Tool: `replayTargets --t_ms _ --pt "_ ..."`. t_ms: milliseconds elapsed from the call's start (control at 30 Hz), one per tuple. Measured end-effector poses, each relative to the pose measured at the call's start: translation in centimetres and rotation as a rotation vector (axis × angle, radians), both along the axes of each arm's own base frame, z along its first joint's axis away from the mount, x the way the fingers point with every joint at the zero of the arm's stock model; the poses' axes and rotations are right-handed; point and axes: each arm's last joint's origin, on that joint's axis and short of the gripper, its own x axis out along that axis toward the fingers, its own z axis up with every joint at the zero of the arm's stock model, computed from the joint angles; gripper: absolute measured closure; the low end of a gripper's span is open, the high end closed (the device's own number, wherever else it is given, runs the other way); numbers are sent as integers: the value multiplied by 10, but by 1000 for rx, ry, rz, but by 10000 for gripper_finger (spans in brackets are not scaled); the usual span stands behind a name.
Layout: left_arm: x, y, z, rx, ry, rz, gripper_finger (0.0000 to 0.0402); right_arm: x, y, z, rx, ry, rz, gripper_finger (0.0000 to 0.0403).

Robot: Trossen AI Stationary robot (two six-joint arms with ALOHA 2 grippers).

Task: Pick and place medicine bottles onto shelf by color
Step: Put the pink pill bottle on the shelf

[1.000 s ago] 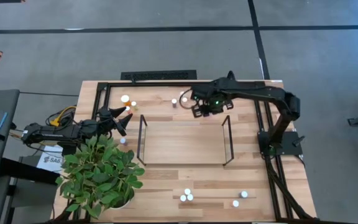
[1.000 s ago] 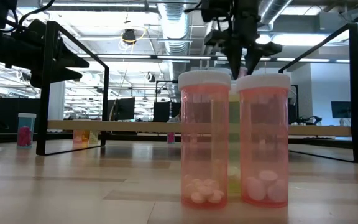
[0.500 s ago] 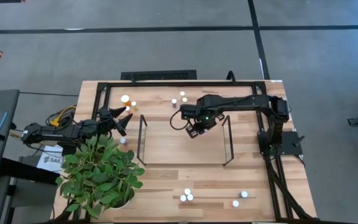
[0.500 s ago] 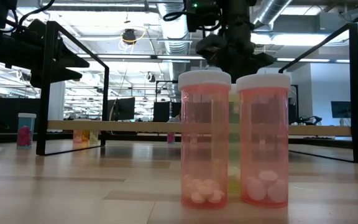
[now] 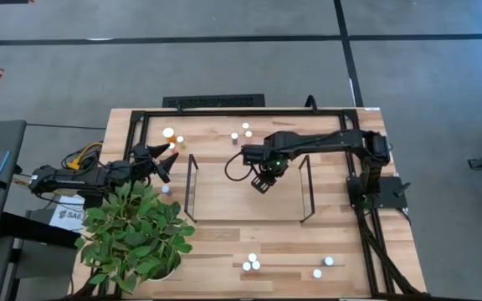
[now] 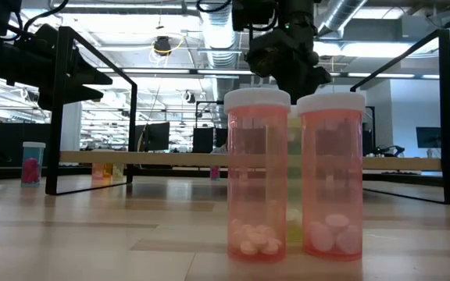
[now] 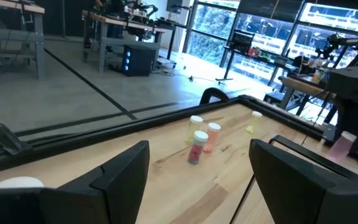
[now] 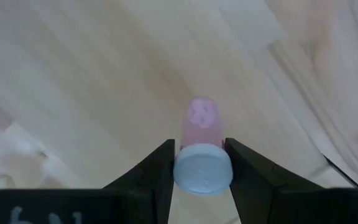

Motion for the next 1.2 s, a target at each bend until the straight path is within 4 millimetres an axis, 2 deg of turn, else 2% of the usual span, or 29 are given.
replayTargets --t_ms 333,767,1200 --pt "0 0 0 0 0 0 137 5 11 1 -27 -47 65 240" --pt "0 0 0 0 0 0 137 5 10 -11 -39 -51 85 237" --pt "0 0 0 0 0 0 137 9 -1 -10 -87 -88 96 237"
